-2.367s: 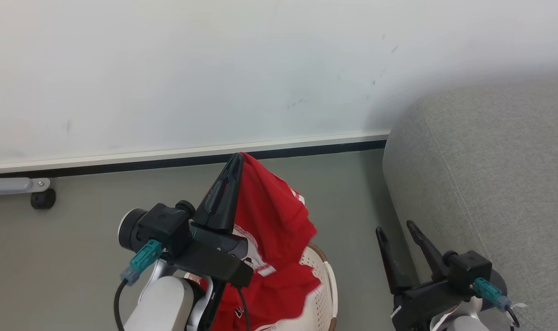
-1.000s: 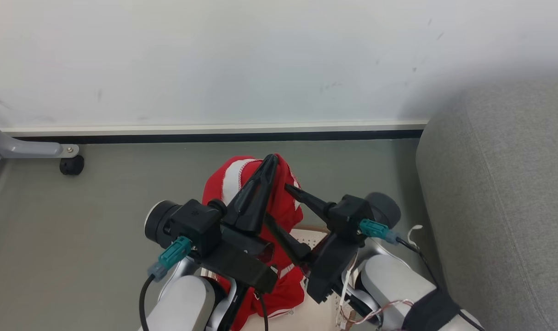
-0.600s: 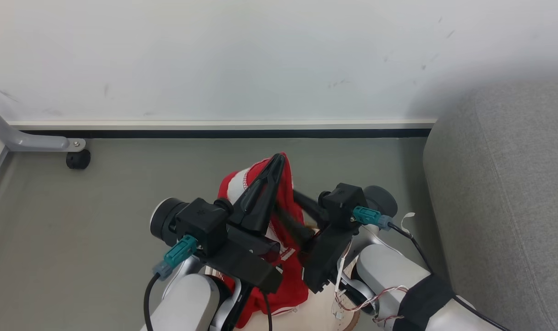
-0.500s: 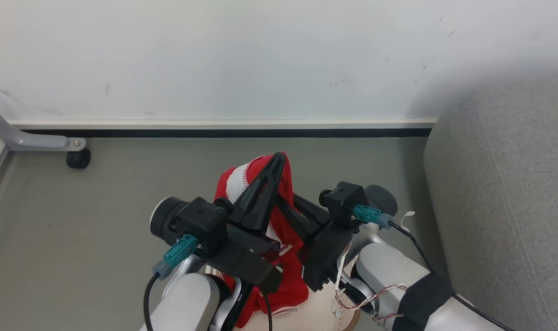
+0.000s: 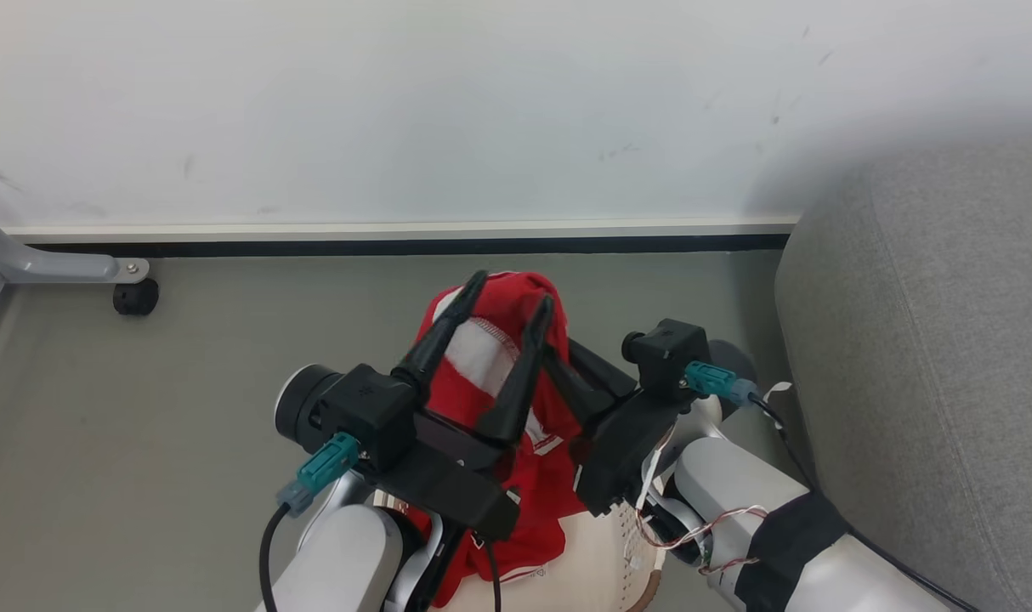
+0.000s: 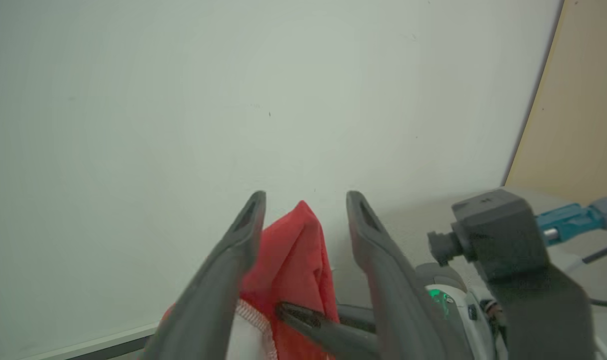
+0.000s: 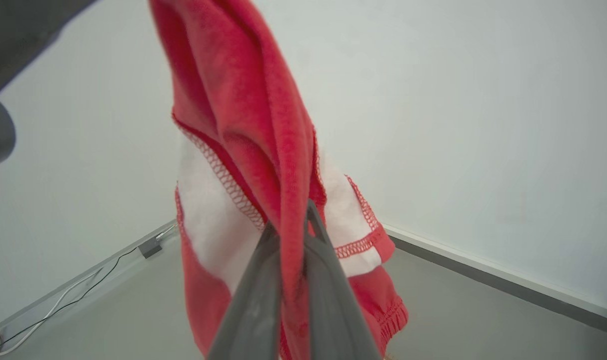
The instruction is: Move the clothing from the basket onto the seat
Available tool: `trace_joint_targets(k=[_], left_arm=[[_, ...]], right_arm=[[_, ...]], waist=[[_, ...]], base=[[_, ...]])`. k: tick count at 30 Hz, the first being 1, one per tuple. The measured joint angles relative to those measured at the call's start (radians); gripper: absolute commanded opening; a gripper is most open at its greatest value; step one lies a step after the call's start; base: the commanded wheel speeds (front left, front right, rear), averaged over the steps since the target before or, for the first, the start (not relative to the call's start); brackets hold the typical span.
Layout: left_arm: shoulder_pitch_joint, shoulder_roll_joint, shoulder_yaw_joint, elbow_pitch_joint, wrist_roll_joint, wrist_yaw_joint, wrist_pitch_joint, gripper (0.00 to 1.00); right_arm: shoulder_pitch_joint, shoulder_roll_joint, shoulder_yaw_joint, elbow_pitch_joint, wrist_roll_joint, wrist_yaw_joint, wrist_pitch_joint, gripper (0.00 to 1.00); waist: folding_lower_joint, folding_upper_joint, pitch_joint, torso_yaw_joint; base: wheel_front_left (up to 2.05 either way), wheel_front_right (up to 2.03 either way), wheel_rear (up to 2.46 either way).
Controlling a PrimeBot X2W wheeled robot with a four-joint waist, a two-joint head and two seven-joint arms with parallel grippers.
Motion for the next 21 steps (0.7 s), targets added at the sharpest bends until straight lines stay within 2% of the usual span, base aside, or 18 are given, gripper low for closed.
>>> trace_joint_targets(k=[8,21], left_arm=[[0.043,0.026,-0.040,0.000,0.003,-0.003,0.014,1.00],[0.112,0.087,-0.081,-0.001,0.045,-0.011,0.049,1.00]], right_arm=[[-0.005,0.000,-0.054,0.067,0.015,-0.003,-0.018,0.00],[-0.020,-0.019,-0.121,0.105,0.029,-0.012,-0.032,0.00]], waist=[[0.0000,0.0001,0.000,-0.015],[0.0000,0.0000,0.023,-0.056]], base=[[0.00,0.00,0.00],[0.00,0.00,0.00]])
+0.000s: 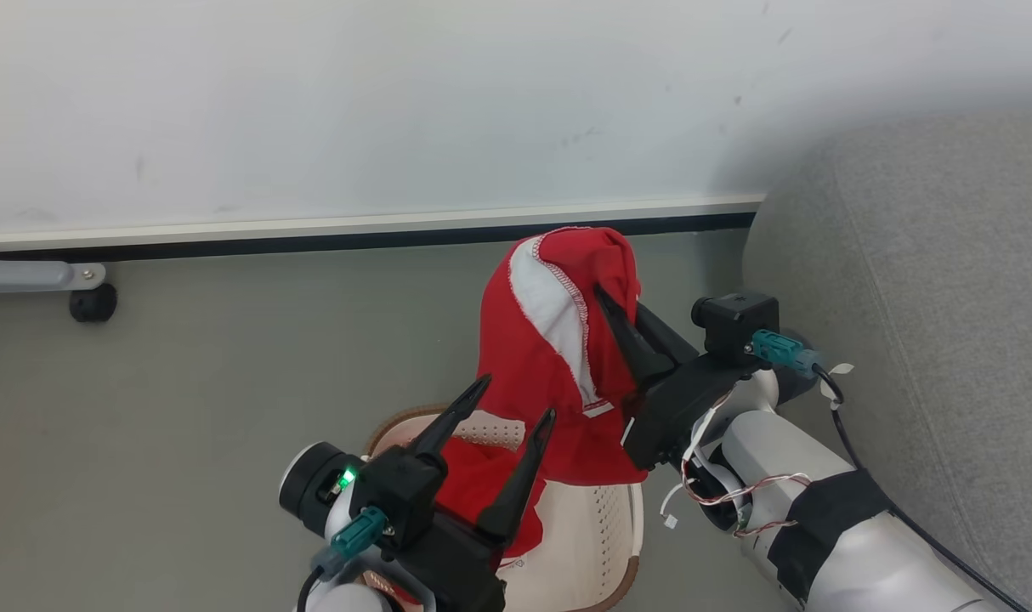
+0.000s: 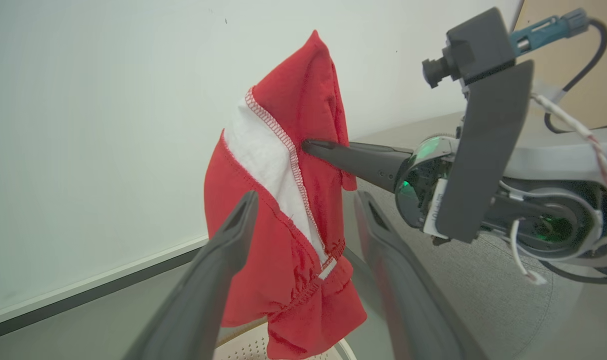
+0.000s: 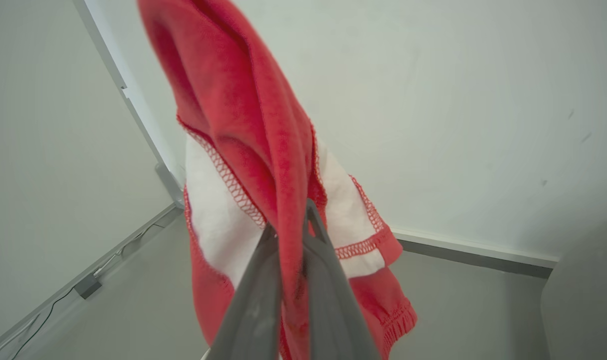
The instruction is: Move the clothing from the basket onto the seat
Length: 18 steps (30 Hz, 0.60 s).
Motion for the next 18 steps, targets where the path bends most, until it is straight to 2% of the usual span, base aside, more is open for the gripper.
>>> trace_joint_targets(k=[9,18], left_arm=[[0.014,0.016,-0.007,-0.012,0.012,0.001,0.010,1.00],[0.014,0.031,-0.010,-0.040,0.016,0.001,0.022,1.00]], right_arm=[[0.000,-0.022,-0.029,0.012,0.003,-0.002,-0.003,0.00],[-0.025,-0.064,-0.096,0.016,0.005,-0.021,-0.004,0.00]], waist=[[0.0000,0.0000,0.023,-0.054],[0.0000,0.0000,0.053,-0.130]], base=[[0.00,0.00,0.00],[0.00,0.00,0.00]])
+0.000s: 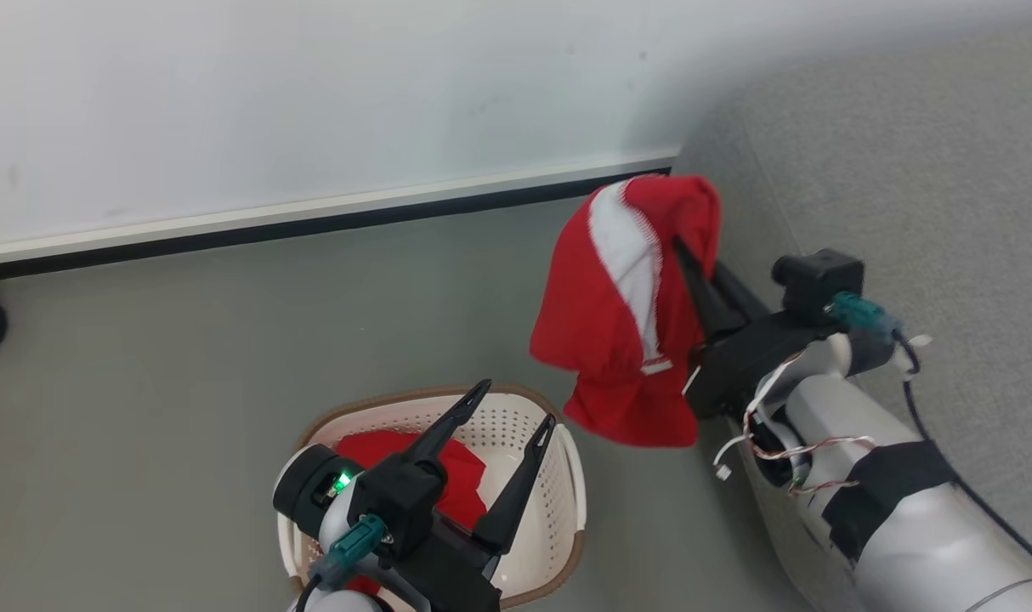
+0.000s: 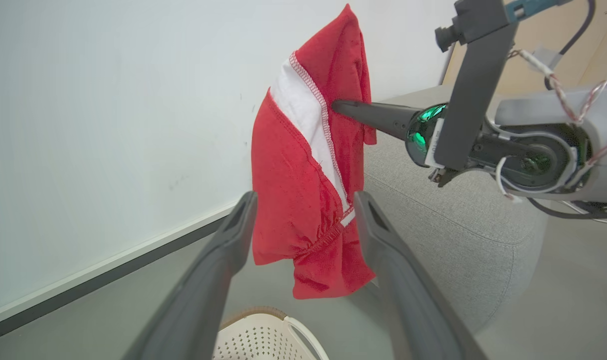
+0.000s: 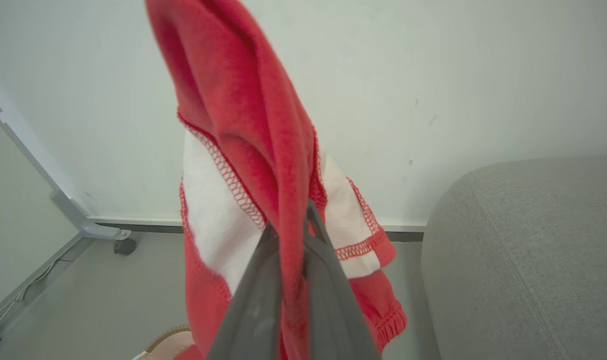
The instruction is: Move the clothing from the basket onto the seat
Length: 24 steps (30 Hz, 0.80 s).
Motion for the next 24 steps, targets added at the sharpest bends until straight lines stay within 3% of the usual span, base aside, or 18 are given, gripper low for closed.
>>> trace_joint_targets(k=[12,24], left_arm=[[-0.044,0.013,-0.027,-0.067,0.045,-0.010,0.041,1.00],[-0.107,0.023,-0.066,-0.143,0.089,-0.028,0.088,1.00]], right_arm=[[-0.075,-0.108,-0.144,-0.018,0.028,-0.042,0.000,0.00],[-0.179,-0.213,-0.266,-0.025,0.033,-0.069,-0.004,0.00]], waist=[[0.0000,0.0000,0.080,-0.091],[-0.0001,0.0000,0.191,-0.133]], base=[[0.00,0.00,0.00],[0.00,0.00,0.00]])
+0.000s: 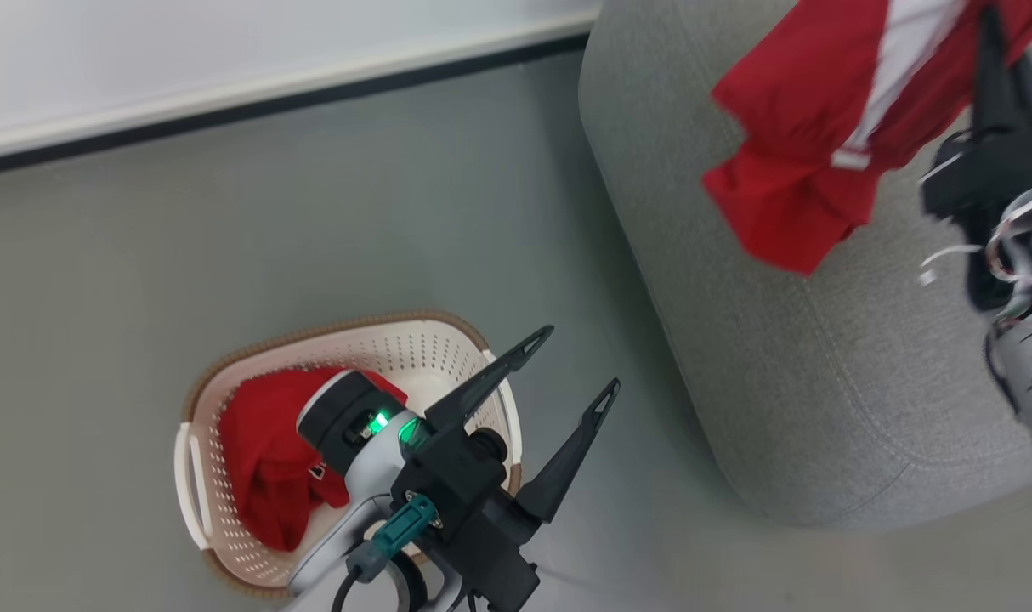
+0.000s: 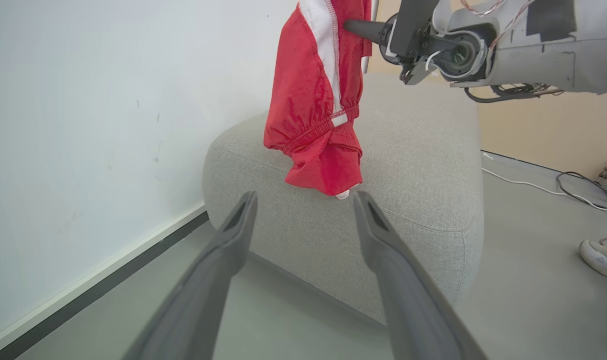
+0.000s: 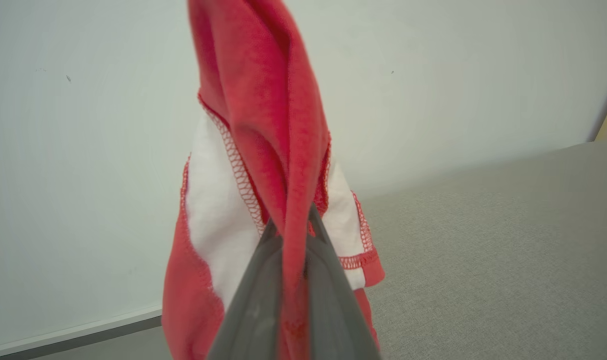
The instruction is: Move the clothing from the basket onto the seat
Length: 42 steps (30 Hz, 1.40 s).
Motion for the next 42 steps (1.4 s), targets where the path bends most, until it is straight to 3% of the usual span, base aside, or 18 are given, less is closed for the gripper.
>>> trace_joint_targets(k=[17,33,34,35,36,42], left_arm=[[-0.102,0.022,-0.005,-0.071,0.029,-0.017,0.051,1.00],[-0.146,0.028,-0.008,-0.065,0.031,-0.034,0.067,1.00],[-0.147,0.028,-0.008,-0.058,0.031,-0.034,0.066,1.00],[-0.147,0.029,-0.008,-0.056,0.031,-0.034,0.066,1.00],[-0.148,0.029,-0.008,-0.056,0.031,-0.034,0.066,1.00],[-0.152,0.026,-0.007,-0.028,0.021,-0.034,0.047,1.00]], right_arm=[[-0.126,-0.161,-0.175,0.018,0.017,-0.029,-0.001,0.00],[-0.065,-0.087,-0.154,0.197,0.017,-0.016,-0.003,0.00],[-0.062,-0.086,-0.158,0.208,0.018,-0.016,-0.003,0.11],[-0.060,-0.087,-0.160,0.215,0.018,-0.016,-0.003,0.50],[-0.061,-0.087,-0.162,0.220,0.018,-0.016,-0.003,1.00],[-0.059,-0.081,-0.154,0.236,0.005,-0.010,-0.003,1.00]], waist=[[0.0001,0.0000,0.180,-0.006],[0.0001,-0.0001,0.273,0.005],[0.0001,0.0000,0.272,0.005],[0.0000,0.0000,0.272,0.006],[0.0000,-0.0001,0.272,0.007],[0.0000,-0.0001,0.255,0.009]], base=[[0.00,0.00,0.00],[0.00,0.00,0.00],[0.00,0.00,0.00],[0.00,0.00,0.00],[0.00,0.00,0.00],[0.00,0.00,0.00]])
